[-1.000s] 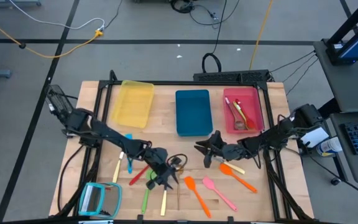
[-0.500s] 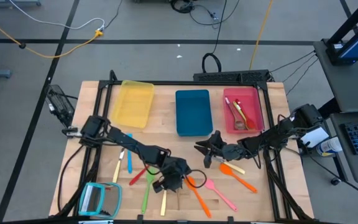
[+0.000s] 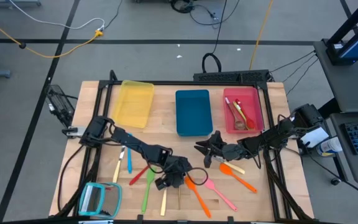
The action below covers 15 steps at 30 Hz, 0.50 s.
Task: Pick & Place Kitchen Items
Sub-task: Put the gold serving spoon into the red bin
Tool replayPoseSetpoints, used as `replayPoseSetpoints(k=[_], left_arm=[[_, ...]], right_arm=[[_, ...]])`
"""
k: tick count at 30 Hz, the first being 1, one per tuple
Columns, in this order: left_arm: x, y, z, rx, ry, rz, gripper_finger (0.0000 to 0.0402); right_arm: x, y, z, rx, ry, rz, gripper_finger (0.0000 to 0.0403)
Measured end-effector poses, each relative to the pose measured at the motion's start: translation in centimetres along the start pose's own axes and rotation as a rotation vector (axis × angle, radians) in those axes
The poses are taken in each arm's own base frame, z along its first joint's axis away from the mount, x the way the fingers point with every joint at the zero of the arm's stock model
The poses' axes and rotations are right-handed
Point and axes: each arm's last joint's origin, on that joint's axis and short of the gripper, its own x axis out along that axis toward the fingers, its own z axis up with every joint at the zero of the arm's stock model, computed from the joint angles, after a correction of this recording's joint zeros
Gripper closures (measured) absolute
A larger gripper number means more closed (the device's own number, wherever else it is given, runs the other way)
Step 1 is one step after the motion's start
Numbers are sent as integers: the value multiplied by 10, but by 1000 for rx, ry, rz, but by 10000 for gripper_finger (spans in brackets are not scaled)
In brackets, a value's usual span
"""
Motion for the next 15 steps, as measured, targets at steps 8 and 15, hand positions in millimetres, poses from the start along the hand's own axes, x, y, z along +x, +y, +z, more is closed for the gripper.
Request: replayPoseSetpoints(k=[8, 15], left_arm=[[6, -2, -10, -23, 36, -53, 316], [7, -1, -13, -75, 49, -51, 387]], right_arm=[[0, 0, 0, 1, 0, 0, 312], [0, 0, 0, 5, 0, 0, 312]])
